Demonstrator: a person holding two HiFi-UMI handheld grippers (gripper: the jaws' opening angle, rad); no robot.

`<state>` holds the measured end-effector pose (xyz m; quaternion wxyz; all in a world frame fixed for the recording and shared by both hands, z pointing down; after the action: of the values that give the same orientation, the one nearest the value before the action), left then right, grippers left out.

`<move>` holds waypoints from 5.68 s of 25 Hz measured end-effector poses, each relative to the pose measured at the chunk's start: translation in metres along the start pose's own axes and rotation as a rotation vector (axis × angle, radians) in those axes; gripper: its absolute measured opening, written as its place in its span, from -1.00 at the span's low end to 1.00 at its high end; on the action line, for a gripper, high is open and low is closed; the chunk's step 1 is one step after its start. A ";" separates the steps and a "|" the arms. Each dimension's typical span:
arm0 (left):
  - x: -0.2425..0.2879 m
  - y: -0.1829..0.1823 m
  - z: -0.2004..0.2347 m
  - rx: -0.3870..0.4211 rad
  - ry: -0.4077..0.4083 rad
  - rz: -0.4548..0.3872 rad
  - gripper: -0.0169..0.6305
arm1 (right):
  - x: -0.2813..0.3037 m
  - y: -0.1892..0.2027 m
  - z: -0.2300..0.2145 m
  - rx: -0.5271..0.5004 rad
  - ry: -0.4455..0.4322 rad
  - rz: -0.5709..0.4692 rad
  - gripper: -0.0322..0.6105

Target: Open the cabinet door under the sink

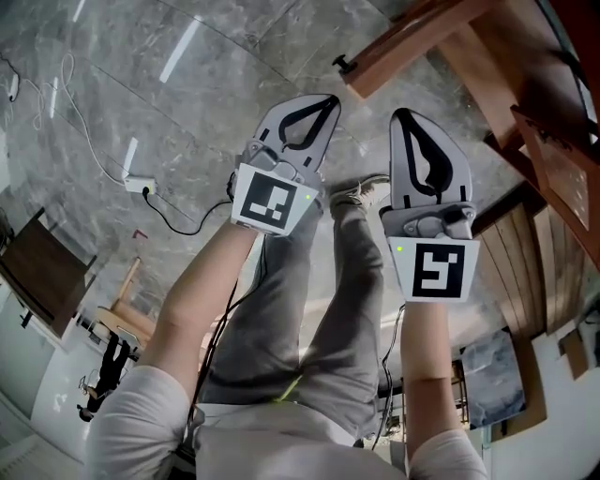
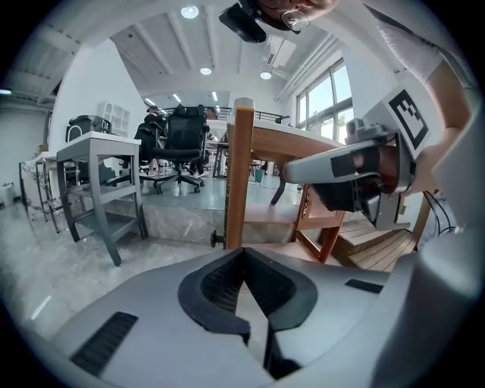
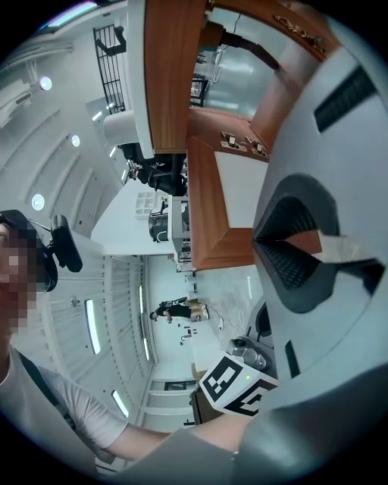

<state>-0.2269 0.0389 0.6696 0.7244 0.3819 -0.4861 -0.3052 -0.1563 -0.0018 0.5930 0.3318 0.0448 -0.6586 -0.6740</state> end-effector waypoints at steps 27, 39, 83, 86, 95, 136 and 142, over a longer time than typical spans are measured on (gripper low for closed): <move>-0.016 -0.155 -0.132 0.094 0.118 0.032 -0.90 | -0.158 -0.092 -0.100 0.065 0.241 0.047 -0.80; -0.039 -0.242 -0.210 0.147 0.199 -0.007 -0.90 | -0.266 -0.144 -0.131 0.061 0.367 0.065 -0.80; -0.192 -0.542 -0.375 0.269 0.263 -0.395 -0.90 | -0.528 -0.332 -0.212 0.069 0.613 -0.120 -0.80; -0.204 -0.558 -0.377 0.258 0.255 -0.432 -0.90 | -0.532 -0.349 -0.216 0.039 0.599 -0.141 -0.80; -0.226 -0.581 -0.369 0.249 0.225 -0.485 -0.90 | -0.545 -0.384 -0.220 -0.004 0.607 -0.184 -0.80; -0.246 -0.560 -0.335 0.192 0.242 -0.467 -0.90 | -0.529 -0.387 -0.186 0.005 0.606 -0.183 -0.80; -0.250 -0.562 -0.330 0.202 0.257 -0.473 -0.90 | -0.523 -0.394 -0.179 0.000 0.615 -0.186 -0.80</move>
<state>-0.0426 0.0333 -0.0037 0.6472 0.5903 -0.3156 -0.3647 0.1854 0.0751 0.0117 0.4522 0.3065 -0.5206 -0.6561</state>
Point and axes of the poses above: the fingertips, and each gripper's own axes: x forward along the fingers, z to its left, y out of its underside, the point moved 2 cm from there along -x, backward along the fingers, and after that the axes turned 12 degrees about -x, right-handed, at the moved point
